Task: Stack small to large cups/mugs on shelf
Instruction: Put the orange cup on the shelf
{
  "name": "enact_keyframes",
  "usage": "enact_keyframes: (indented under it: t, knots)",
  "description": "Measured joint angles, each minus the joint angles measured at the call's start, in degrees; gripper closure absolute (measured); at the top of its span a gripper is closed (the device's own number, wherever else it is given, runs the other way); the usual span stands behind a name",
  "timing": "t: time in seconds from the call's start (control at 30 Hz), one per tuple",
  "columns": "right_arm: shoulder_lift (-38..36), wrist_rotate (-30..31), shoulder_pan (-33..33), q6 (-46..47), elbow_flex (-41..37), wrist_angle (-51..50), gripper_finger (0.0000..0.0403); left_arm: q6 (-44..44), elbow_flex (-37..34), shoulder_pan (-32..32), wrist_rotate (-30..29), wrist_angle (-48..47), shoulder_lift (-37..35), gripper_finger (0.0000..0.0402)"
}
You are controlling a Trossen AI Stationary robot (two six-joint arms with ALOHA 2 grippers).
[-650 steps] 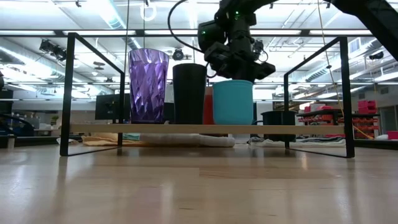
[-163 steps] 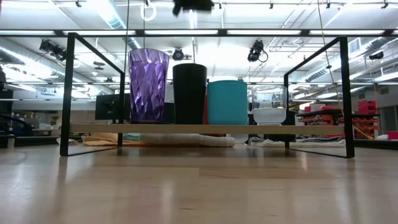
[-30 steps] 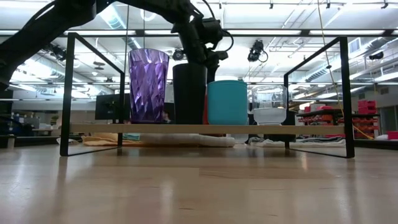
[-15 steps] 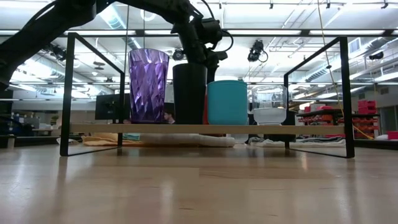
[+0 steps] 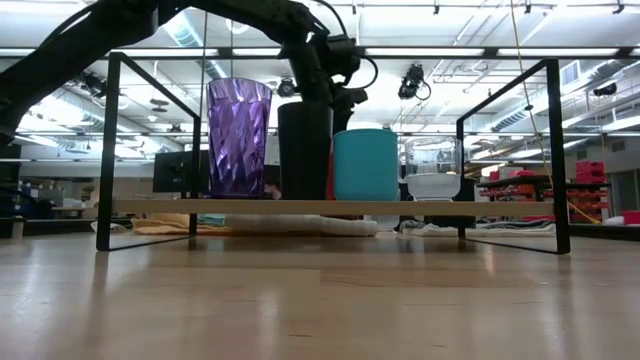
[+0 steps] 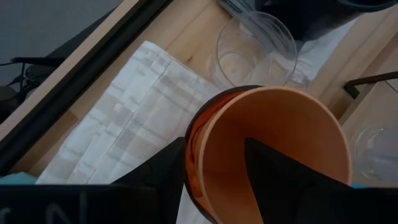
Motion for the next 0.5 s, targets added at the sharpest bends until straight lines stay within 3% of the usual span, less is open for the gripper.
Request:
enact_keyframes:
  t: [0.23,0.5]
  knots:
    - [0.0,0.0,0.0,0.0,0.0,0.0,0.0336,0.6,0.0,0.2,0.0,0.2,0.0,0.0249]
    - [0.0,0.0,0.0,0.0,0.0,0.0,0.0336,2.1,0.0,0.4,0.0,0.3,0.0,0.0347]
